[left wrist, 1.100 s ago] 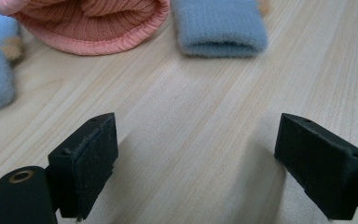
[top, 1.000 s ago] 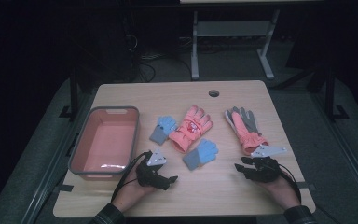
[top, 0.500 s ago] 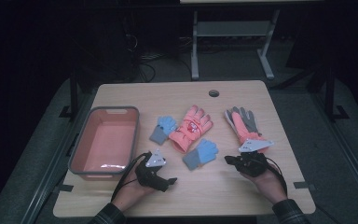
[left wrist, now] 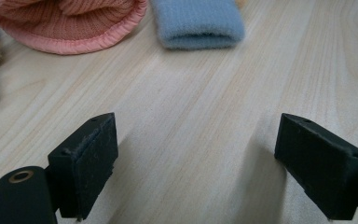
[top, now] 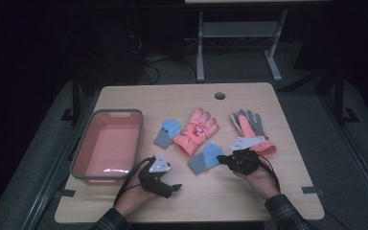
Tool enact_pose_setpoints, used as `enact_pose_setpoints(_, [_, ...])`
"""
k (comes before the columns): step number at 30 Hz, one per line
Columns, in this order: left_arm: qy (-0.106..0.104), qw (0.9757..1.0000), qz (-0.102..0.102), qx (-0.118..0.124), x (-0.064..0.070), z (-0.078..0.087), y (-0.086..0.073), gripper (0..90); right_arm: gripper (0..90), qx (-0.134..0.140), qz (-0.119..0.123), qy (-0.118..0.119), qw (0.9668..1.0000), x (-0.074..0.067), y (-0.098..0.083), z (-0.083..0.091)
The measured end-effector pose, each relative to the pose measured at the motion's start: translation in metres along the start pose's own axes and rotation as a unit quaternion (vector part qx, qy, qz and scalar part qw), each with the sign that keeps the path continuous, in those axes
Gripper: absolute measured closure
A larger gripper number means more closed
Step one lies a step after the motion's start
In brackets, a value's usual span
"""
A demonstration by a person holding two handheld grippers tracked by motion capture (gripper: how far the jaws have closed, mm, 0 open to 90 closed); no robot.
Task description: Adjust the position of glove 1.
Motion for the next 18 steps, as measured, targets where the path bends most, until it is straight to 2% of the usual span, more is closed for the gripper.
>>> enact_pose_setpoints(11, [-0.003, 1.0, -0.002, 0.0, 0.0, 0.0, 0.0, 12.6, 90.0, -0.007, 0.004, 0.011, 0.9999, -0.004, 0.012, -0.029])
enact_pose_setpoints(18, [-0.004, 1.0, 0.0, -0.003, 0.001, 0.001, 0.0, 12.6, 90.0, -0.016, 0.004, 0.016, 0.9997, -0.003, 0.013, -0.046])
Point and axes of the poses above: each handheld gripper's, and its own axes: z roughly backward along the jaws, y roughly out of its top, x roughly to its right, the point moved 7 cm from there along -z, roughly forward along the jaws, and after that the axes turned 9 degrees about x, right-handed, at the moved point
